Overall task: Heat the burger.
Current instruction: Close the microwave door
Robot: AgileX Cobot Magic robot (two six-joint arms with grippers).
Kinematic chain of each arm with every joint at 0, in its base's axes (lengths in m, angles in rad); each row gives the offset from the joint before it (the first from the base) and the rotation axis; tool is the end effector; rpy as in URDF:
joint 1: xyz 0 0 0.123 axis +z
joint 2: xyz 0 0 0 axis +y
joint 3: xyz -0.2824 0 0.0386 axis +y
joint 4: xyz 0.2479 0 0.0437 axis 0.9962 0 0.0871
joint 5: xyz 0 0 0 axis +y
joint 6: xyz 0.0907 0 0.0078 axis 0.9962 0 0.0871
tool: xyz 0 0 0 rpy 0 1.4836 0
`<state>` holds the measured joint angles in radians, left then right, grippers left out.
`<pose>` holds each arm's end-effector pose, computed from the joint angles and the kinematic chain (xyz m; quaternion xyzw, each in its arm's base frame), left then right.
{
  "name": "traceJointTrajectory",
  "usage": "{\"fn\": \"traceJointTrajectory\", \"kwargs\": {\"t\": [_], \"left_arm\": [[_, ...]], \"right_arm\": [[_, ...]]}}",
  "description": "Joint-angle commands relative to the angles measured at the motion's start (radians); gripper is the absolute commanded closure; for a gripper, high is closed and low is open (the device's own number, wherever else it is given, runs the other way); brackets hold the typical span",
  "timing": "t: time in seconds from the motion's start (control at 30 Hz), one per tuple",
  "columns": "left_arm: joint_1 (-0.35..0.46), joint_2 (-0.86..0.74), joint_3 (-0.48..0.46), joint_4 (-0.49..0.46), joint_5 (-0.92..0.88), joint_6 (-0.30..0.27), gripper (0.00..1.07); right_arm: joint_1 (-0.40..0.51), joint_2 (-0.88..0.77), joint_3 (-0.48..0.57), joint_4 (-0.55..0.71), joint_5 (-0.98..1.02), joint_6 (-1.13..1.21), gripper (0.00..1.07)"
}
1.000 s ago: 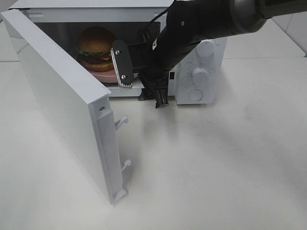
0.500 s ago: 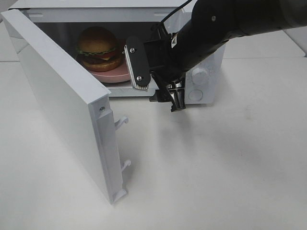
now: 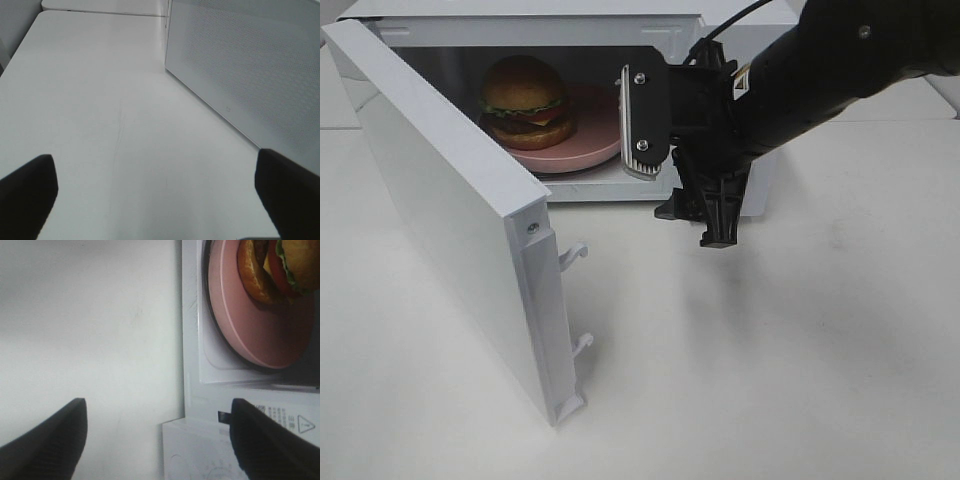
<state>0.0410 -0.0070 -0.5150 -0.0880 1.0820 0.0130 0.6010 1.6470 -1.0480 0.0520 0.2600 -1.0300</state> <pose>-0.0085 -0.0074 0.2798 -0.0093 0.8522 -0.0298 0.5223 0.2917 0.2015 0.2344 -0.6564 0.6463 -0.0672 0.3833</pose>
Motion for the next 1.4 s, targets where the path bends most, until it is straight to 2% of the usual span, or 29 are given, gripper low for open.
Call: {"fn": "traceJointTrajectory", "kwargs": {"t": [0.03,0.3,0.5,0.67,0.9,1.2,1.4], "left_arm": [[0.003,-0.013,0.0,-0.006,-0.012,-0.001,0.06],[0.003,-0.013,0.0,-0.006,-0.012,-0.001,0.06],[0.003,-0.013,0.0,-0.006,-0.012,-0.001,0.06],[0.003,-0.013,0.0,-0.006,-0.012,-0.001,0.06],[0.003,-0.013,0.0,-0.006,-0.012,-0.001,0.06],[0.003,-0.013,0.0,-0.006,-0.012,-0.001,0.06],[0.003,-0.013,0.0,-0.006,-0.012,-0.001,0.06]], "right_arm": [[0.001,-0.058,0.057,-0.005,0.0,0.09,0.31],[0.001,-0.178,0.19,-0.005,0.024,0.298,0.31],[0.001,-0.291,0.291,-0.005,0.098,0.57,0.31],[0.001,-0.36,0.302,-0.01,0.25,0.789,0.31],[0.001,-0.438,0.302,-0.052,0.451,0.983,0.31],[0.001,-0.558,0.302,-0.125,0.621,1.118,0.31],[-0.006,-0.618,0.302,-0.13,0.665,1.134,0.31]]}}
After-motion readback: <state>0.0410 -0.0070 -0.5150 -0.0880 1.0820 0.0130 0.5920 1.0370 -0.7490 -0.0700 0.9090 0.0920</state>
